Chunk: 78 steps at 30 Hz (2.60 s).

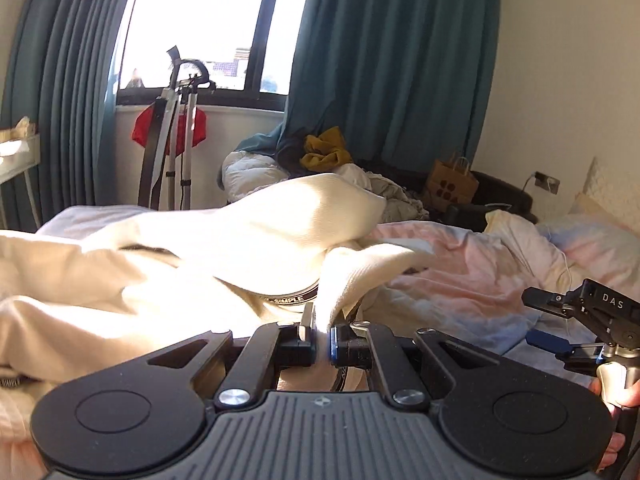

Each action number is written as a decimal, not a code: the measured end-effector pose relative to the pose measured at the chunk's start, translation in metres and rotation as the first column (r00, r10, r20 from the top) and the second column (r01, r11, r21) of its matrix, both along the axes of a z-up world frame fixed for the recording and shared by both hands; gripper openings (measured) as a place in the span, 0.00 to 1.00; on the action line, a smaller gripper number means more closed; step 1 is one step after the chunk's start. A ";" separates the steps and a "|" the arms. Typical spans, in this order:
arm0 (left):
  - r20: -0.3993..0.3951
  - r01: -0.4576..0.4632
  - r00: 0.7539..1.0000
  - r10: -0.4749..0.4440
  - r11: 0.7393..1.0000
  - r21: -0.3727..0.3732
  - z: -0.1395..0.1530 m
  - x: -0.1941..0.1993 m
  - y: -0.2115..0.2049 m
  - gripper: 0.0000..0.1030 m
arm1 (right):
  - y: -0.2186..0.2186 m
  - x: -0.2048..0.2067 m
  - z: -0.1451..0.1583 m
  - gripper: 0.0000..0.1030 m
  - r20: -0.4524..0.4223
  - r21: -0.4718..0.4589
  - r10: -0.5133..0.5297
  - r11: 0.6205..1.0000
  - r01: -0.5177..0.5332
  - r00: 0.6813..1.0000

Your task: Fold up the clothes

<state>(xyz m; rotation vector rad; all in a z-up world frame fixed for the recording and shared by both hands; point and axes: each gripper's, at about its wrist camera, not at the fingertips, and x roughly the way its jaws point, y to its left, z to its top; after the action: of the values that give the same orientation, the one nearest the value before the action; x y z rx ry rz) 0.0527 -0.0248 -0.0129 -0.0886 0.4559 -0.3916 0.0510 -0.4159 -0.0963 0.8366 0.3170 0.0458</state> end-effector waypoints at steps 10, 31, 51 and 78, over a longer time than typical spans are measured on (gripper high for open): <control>-0.080 -0.099 0.993 0.083 0.970 -0.223 -0.019 0.021 0.074 0.06 | -0.002 0.111 -0.051 0.75 -0.106 0.356 0.136 0.930 -0.090 0.985; -0.065 0.089 0.991 -0.119 0.935 -0.344 -0.050 0.059 0.059 0.31 | -0.036 0.145 -0.006 0.08 0.085 0.163 -0.145 0.978 0.130 0.986; -0.387 -0.142 0.922 -0.016 0.916 -0.376 -0.066 0.027 0.080 0.73 | -0.159 -0.019 -0.020 0.08 -0.183 0.152 -0.583 0.779 0.609 0.791; -0.620 -0.753 0.657 0.429 0.397 -0.524 -0.097 0.047 0.264 0.17 | -0.156 0.001 -0.026 0.09 -0.197 0.114 -0.575 0.791 0.601 0.794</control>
<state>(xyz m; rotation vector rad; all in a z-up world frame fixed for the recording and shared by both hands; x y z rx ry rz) 0.1002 0.2394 -0.1095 -1.1815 0.5953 0.2307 0.0518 -0.5716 -0.1220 1.0852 0.1826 -0.5931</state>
